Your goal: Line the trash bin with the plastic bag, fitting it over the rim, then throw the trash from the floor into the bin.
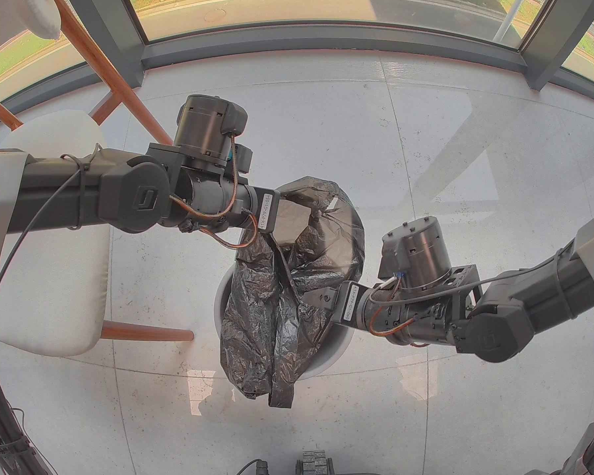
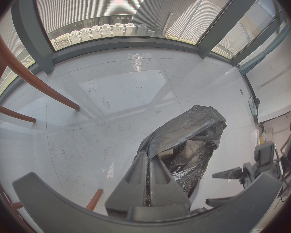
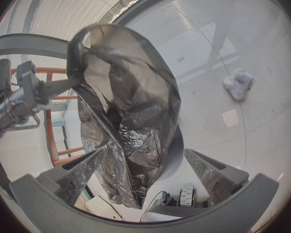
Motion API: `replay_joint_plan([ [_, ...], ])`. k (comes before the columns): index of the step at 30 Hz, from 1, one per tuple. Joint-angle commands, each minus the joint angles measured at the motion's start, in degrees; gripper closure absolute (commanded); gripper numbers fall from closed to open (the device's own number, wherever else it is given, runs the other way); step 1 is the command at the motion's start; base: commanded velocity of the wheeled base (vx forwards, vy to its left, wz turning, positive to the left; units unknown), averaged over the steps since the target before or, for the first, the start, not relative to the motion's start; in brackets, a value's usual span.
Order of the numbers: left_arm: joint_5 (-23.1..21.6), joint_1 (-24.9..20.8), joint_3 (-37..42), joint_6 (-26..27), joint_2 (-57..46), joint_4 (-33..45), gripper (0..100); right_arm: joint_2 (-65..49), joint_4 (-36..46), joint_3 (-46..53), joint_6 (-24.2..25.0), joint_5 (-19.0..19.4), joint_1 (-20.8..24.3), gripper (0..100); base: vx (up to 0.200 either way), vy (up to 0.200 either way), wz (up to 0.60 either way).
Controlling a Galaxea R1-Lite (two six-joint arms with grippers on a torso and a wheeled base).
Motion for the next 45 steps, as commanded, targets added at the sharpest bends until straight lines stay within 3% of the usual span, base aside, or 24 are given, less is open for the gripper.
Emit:
replay_joint_plan([
  [1,-1.18,0.88,0.13,-0.01,0.10,0.01,100,3.67,-0.46,-0.22,0.31,-1.87,0.73,0,0.000,0.000,0.00],
  [5,-1.70,0.88,0.04,-0.01,0.01,0.01,100,5.96,-0.37,-2.51,1.10,-3.71,0.29,0,0.000,0.000,0.00],
  [11,-1.79,0.97,0.13,-0.01,-0.07,0.10,100,8.24,0.07,-6.64,6.46,-3.89,0.29,0,0.000,0.000,0.00],
  [34,-1.97,2.55,-0.04,0.07,0.01,-0.17,100,15.19,0.16,-17.62,9.62,-6.70,0.12,0,0.000,0.000,0.00],
  [35,-1.97,2.55,-0.04,0.07,0.01,-0.17,100,15.19,0.16,-18.15,9.89,-6.70,0.12,100,0.000,0.000,0.00],
  [45,-3.64,3.43,1.01,0.07,0.01,-0.17,100,10.09,2.62,-16.13,9.62,-6.61,0.20,100,0.000,0.000,0.00],
])
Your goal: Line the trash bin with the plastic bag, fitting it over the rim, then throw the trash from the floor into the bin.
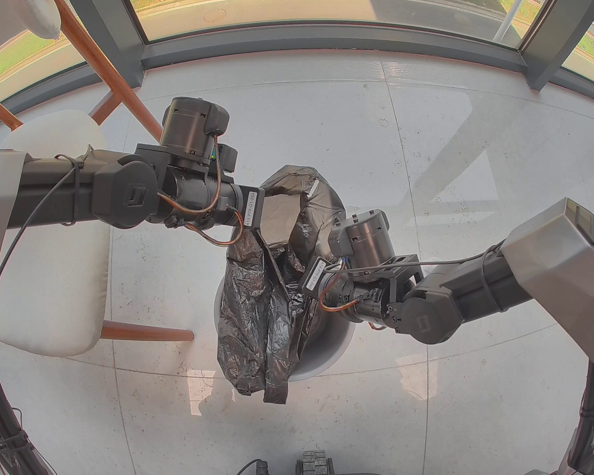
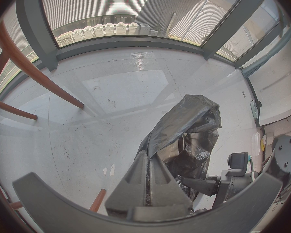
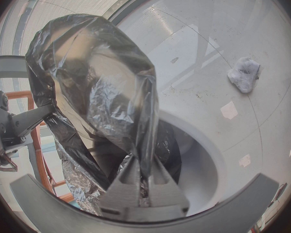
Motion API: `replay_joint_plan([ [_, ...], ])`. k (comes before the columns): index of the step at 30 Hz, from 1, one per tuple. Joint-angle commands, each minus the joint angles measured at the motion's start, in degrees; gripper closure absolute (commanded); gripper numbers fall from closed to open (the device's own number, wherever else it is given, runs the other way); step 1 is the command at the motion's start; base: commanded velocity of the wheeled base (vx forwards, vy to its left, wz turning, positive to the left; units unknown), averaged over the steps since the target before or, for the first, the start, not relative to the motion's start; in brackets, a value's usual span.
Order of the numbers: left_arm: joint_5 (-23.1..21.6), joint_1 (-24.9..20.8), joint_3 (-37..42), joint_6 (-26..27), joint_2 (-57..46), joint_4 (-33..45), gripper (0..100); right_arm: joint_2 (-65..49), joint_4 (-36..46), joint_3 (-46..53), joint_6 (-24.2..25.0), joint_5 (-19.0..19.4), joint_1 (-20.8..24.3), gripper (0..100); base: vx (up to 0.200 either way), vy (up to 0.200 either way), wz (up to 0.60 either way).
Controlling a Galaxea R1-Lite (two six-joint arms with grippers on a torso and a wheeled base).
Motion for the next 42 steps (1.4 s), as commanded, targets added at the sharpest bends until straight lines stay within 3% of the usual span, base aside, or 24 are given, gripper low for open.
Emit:
replay_joint_plan([
  [1,-0.86,0.41,0.66,-0.01,-0.04,0.02,100,-4.72,3.06,1.32,-0.07,0.34,0.02,100,0.000,0.000,0.00],
  [10,-1.04,-0.03,2.86,0.08,-0.12,-0.07,100,-9.99,9.74,5.89,-0.86,0.87,-2.35,100,0.000,0.000,0.00],
  [22,-0.86,-1.35,6.02,0.60,0.14,-0.42,100,-12.45,8.95,17.93,-14.22,0.96,-7.45,100,0.000,0.000,0.00],
  [27,-0.86,-1.35,6.11,0.69,0.23,-0.42,100,-12.27,8.86,18.02,-17.56,0.96,-8.24,100,0.000,0.000,0.00],
  [37,-0.77,-1.97,7.34,0.69,0.32,-2.71,100,-11.83,8.77,18.37,-19.40,0.96,-8.24,100,0.000,0.000,0.00],
  [38,-0.77,-1.97,7.34,0.69,0.32,-3.59,100,-11.83,8.68,18.64,-19.84,0.96,-8.24,0,0.000,0.000,0.00],
  [42,-0.77,-1.97,8.04,0.87,0.40,-6.57,100,-11.40,8.07,17.84,-19.75,0.96,-8.24,0,0.000,0.000,0.00],
])
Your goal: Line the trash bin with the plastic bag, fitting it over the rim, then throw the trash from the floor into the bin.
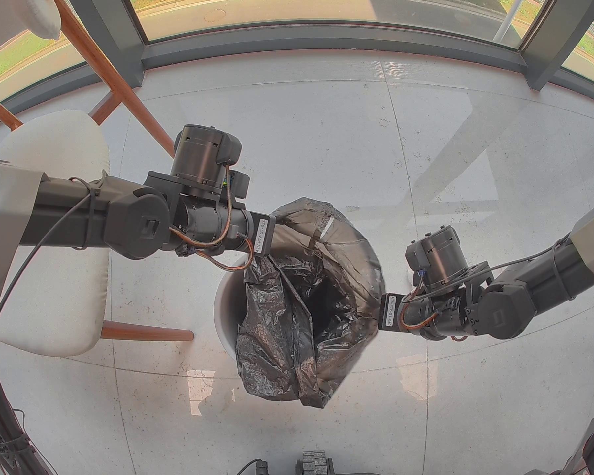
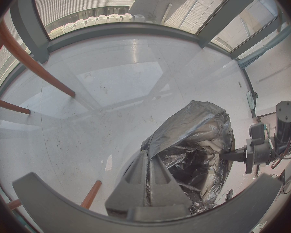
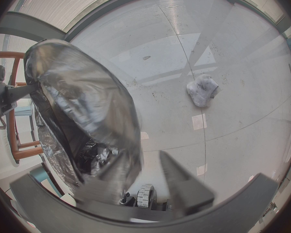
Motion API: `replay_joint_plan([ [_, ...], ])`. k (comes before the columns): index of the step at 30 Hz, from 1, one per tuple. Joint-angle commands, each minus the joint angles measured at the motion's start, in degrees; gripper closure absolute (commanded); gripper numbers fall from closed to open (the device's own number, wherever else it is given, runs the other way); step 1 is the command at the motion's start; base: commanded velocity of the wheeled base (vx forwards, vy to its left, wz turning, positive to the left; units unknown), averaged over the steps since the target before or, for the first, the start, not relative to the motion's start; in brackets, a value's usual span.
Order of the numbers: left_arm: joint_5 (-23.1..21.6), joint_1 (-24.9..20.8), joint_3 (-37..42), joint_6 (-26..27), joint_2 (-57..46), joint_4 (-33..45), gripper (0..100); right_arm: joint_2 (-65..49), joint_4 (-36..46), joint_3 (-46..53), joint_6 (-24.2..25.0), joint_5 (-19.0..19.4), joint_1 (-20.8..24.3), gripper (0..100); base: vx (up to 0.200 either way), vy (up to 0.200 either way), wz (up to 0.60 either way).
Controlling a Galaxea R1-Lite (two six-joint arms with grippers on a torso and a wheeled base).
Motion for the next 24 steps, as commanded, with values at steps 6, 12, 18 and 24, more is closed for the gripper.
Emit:
replay_joint_plan([
  [6,0.28,-0.04,0.48,1.50,-0.65,-0.27,100,0.08,-3.94,0.13,-0.02,-0.11,0.15,0,0.000,0.000,0.00],
  [12,0.19,0.14,1.19,3.09,-1.52,-0.45,100,0.78,-4.12,-1.10,-0.28,-0.11,0.94,0,0.000,0.000,0.00],
  [18,0.37,0.84,1.10,4.67,-1.35,-0.53,0,1.40,-4.12,-2.33,-0.28,-0.19,2.43,0,0.000,0.000,0.00],
  [24,0.19,1.63,2.59,9.24,-2.23,-0.97,0,1.13,-4.12,-2.41,-0.19,-0.11,2.26,0,0.000,0.000,0.00],
])
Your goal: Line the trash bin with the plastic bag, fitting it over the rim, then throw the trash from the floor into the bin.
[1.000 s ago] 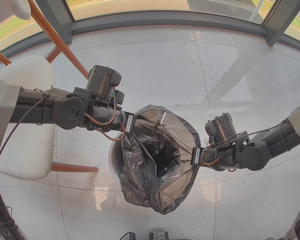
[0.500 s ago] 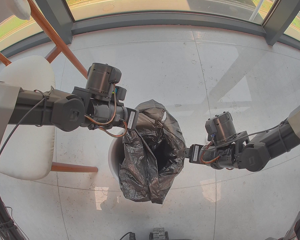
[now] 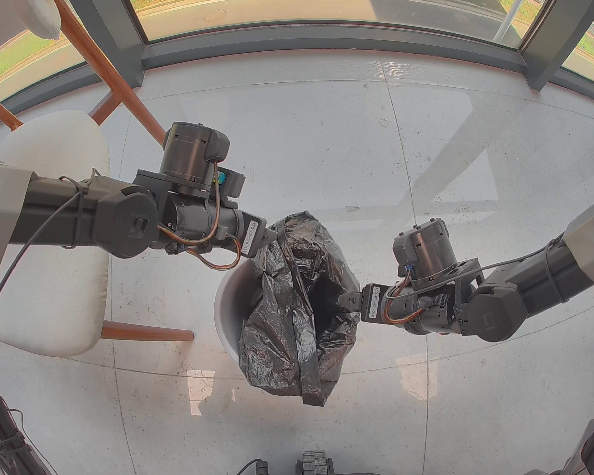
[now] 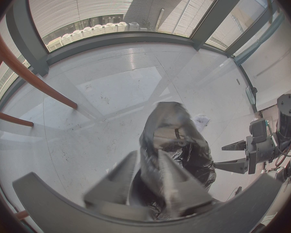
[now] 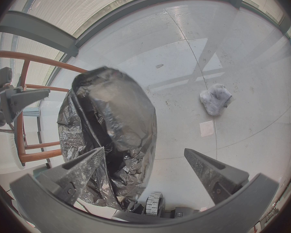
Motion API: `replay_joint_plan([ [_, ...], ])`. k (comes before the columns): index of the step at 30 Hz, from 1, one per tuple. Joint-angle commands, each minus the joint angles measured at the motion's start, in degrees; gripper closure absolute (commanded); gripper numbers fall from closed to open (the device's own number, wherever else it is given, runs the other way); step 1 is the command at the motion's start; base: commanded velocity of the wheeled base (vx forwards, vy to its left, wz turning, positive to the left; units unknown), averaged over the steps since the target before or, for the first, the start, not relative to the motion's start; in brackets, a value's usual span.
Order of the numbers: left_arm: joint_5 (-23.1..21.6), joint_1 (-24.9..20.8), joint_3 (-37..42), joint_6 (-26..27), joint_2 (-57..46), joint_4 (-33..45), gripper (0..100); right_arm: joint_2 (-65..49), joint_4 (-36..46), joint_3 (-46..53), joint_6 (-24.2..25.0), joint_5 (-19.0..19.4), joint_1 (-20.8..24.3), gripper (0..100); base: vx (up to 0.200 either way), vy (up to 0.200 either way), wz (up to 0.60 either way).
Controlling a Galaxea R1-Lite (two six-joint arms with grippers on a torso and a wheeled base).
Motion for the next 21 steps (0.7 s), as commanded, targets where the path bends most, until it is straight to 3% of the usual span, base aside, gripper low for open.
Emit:
replay_joint_plan([
  [1,-0.19,0.39,1.31,2.24,-1.18,0.22,0,0.05,-0.01,0.06,0.05,0.05,-0.16,0,0.000,0.000,0.00],
  [4,-0.63,-1.10,2.80,3.73,-4.87,1.36,0,0.22,-0.01,0.15,0.05,0.05,-0.25,0,0.000,0.000,0.00],
  [9,-2.30,-9.45,3.06,1.98,-7.42,7.69,0,0.40,-0.01,0.24,0.23,-0.04,-0.60,0,0.000,0.000,0.00],
  [15,-3.44,-17.01,4.03,-8.13,-7.24,9.97,0,1.28,-0.01,0.24,0.31,-0.47,-4.99,0,0.000,0.000,0.00],
  [17,-3.44,-18.15,5.09,-11.03,-7.24,9.97,0,1.19,-0.01,-0.03,0.31,-0.47,-7.19,0,0.000,0.000,0.00],
  [21,-3.17,-18.15,6.93,-11.29,-6.63,9.71,0,0.93,-0.10,-0.11,0.31,-0.39,-10.27,0,0.000,0.000,0.00],
])
